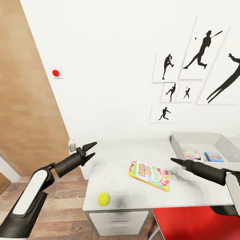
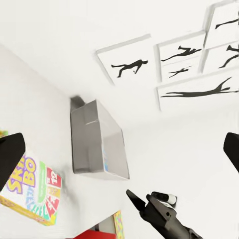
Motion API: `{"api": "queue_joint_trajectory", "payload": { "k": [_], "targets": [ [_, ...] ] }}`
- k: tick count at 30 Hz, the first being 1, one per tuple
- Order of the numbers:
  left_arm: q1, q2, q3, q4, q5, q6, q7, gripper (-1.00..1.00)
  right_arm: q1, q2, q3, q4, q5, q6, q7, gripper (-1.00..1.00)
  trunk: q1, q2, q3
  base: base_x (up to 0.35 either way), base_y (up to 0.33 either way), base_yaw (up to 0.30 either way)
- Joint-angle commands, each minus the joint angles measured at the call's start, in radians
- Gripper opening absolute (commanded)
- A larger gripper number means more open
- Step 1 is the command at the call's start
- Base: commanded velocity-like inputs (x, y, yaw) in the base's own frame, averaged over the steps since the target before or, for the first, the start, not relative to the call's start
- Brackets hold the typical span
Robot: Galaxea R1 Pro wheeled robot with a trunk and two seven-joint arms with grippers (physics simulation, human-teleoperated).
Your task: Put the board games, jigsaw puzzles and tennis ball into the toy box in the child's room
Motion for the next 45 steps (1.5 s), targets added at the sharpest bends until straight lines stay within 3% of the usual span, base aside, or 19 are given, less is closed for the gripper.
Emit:
{"api": "queue_joint_trajectory", "payload": {
  "k": [1,7,13,20,30,45],
  "targets": [
    [0.004,0.006,0.012,0.005,0.002,0.002,0.003,1.00,-0.009,0.011,-0.001,0.013,0.004,0.005,-0.022,1.00,0.001,-0.002,-0.002,0.000,0.000,0.000],
    [0.023,0.020,0.053,0.018,-0.012,0.001,0.000,1.00,-0.042,0.049,-0.001,0.073,0.004,0.005,-0.112,1.00,0.001,-0.002,-0.002,0.000,0.000,0.000],
    [0.033,0.026,0.086,0.024,-0.017,0.002,0.000,1.00,-0.059,0.063,0.000,0.121,0.004,0.005,-0.148,1.00,0.001,-0.002,-0.002,0.000,0.000,0.000],
    [0.050,0.031,0.127,0.029,-0.020,0.003,-0.001,1.00,-0.113,0.073,0.001,0.240,0.005,0.005,-0.173,1.00,0.001,-0.002,-0.002,0.000,0.000,0.000],
    [0.061,0.033,0.145,0.030,-0.021,0.004,-0.001,1.00,-0.171,0.074,0.013,0.377,0.006,0.005,-0.183,1.00,0.001,-0.002,-0.002,0.000,0.000,0.000],
    [0.066,0.034,0.150,0.031,-0.021,0.004,-0.001,1.00,-0.189,0.075,0.021,0.431,0.004,0.005,-0.186,1.00,0.001,-0.002,-0.002,0.000,0.000,0.000]
  ]
}}
